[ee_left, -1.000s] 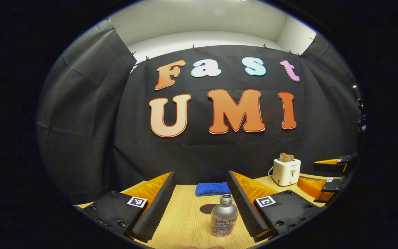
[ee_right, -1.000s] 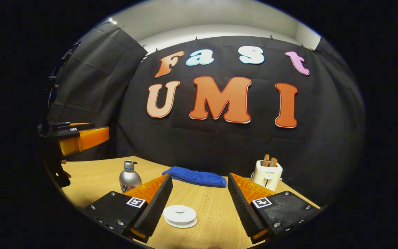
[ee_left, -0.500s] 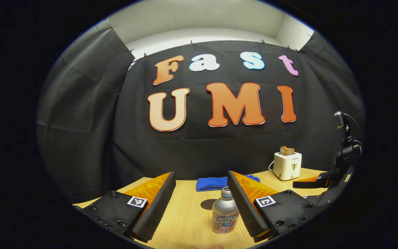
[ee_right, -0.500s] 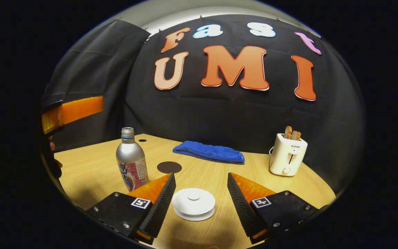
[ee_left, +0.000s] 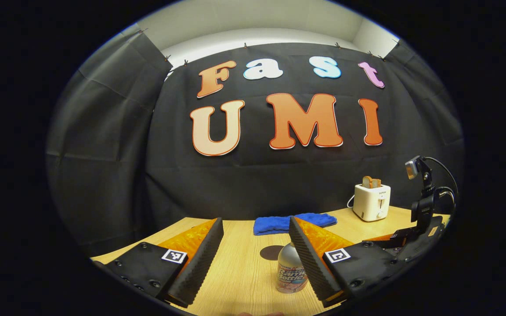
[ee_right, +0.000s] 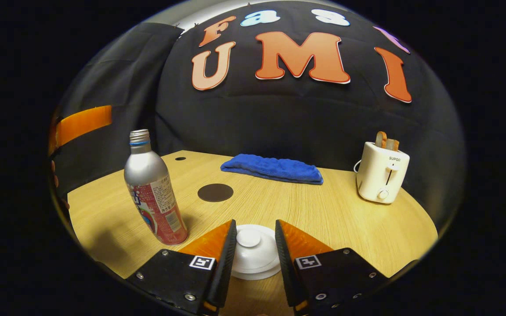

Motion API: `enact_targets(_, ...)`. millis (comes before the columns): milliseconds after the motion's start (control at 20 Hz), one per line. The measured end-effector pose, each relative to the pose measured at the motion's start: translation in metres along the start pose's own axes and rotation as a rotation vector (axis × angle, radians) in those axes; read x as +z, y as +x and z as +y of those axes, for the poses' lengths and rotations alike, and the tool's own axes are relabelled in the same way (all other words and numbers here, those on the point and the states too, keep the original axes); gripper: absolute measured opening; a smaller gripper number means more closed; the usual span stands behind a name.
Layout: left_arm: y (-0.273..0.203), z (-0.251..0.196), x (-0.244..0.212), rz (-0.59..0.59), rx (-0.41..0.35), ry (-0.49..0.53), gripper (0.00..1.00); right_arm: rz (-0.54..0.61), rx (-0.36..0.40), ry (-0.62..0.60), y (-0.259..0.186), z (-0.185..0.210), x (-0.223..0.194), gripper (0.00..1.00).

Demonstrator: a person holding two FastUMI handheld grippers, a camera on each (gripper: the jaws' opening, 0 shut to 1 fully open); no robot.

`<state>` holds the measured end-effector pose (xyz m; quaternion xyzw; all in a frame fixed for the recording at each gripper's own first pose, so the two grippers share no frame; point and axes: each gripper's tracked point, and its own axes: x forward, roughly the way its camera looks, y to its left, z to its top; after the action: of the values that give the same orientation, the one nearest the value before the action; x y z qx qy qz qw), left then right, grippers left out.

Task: Open the teacup lid with one hand, grasp the water bottle and pour water into the teacup with the other hand; after pouring, place the water bottle on the coaster and then close the teacup lid.

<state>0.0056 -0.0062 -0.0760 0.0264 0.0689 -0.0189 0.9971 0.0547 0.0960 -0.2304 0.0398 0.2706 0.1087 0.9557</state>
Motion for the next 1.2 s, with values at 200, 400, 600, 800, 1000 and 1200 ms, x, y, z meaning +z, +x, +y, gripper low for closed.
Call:
enact_targets(200, 0.005, -0.004, -0.009, 0.022, -0.011, -0.001, 1.0, -0.004, 0.021, -0.028, 0.0, 0.004, 0.001, 0.41)
enact_targets(400, 0.007, -0.017, -0.024, 0.059, -0.053, 0.001, 1.0, -0.01, 0.039, -0.034, 0.003, 0.008, -0.001, 0.28)
enact_targets(600, 0.009, -0.028, -0.044, 0.099, -0.08, 0.003, 1.0, -0.008, 0.039, 0.005, 0.001, 0.006, 0.001, 0.23)
enact_targets(800, 0.011, -0.039, -0.058, 0.126, -0.111, -0.015, 0.98, -0.058, 0.035, 0.014, -0.009, -0.001, 0.018, 0.23)
enact_targets(1000, 0.011, -0.049, -0.066, 0.14, -0.137, -0.026, 0.98, -0.09, 0.02, 0.024, -0.019, -0.014, 0.028, 0.23)
enact_targets(1200, 0.016, -0.066, -0.089, 0.187, -0.174, -0.037, 0.98, -0.11, -0.006, 0.028, -0.03, -0.029, 0.034, 0.23)
